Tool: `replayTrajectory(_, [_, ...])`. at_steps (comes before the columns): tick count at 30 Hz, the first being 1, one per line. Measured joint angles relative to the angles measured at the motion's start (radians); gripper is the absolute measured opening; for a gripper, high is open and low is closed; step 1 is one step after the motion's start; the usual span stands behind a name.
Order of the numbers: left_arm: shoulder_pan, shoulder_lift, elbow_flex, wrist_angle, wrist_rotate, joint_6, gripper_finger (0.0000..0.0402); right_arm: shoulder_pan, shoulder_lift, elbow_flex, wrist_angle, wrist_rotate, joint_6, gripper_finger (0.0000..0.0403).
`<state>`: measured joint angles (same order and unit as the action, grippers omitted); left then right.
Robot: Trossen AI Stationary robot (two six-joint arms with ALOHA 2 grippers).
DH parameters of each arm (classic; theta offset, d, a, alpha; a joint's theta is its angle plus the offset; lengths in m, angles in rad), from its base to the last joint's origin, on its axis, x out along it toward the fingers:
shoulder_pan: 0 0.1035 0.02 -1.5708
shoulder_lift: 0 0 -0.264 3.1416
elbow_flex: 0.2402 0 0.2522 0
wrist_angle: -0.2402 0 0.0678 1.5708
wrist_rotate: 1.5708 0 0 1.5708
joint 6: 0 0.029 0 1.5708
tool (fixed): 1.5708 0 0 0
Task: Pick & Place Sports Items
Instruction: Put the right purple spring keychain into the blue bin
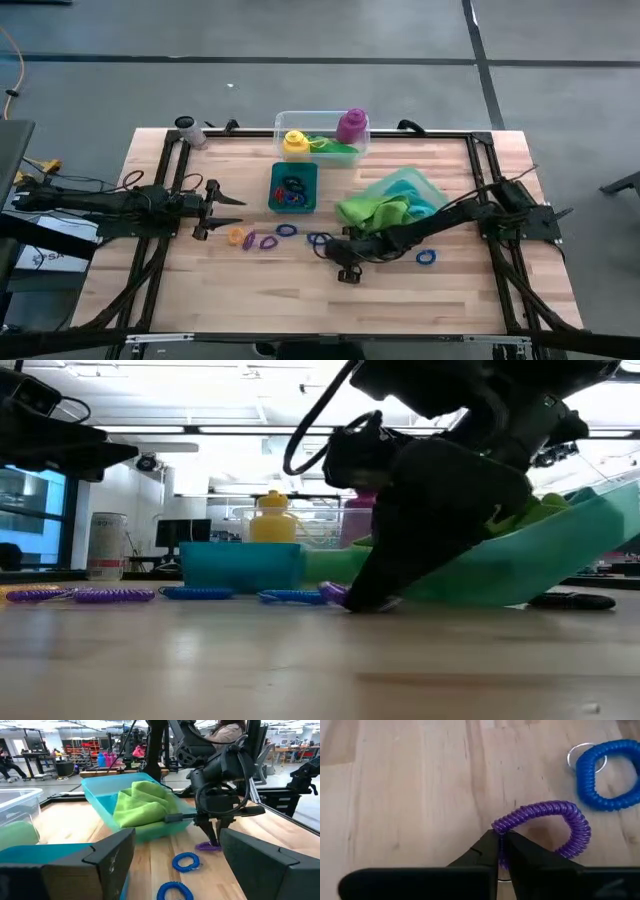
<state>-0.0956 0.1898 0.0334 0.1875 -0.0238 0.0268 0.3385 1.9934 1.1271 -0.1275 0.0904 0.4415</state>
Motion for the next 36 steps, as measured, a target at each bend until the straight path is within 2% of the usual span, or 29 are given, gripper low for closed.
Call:
replayTrajectory(11, [0.0, 0.0, 0.0, 0.0, 0.0, 0.0, 0.0236, -0.011, -0.107, -0.003, -0.029, 0.061, 0.005, 0.0])
replayTrajectory(20, [0.0, 0.0, 0.0, 0.0, 0.0, 0.0, 0.0236, -0.024, -0.144, -0.001, -0.016, 0.09, -0.023, 0.0])
replayTrajectory(32, [0.0, 0.0, 0.0, 0.0, 0.0, 0.0, 0.0236, -0.097, -0.163, 0.0, 0.117, 0.092, -0.03, 0.0])
replayTrajectory(36, [0.0, 0.0, 0.0, 0.0, 0.0, 0.0, 0.0236, -0.134, -0.163, 0.0, 0.196, 0.092, -0.08, 0.0])
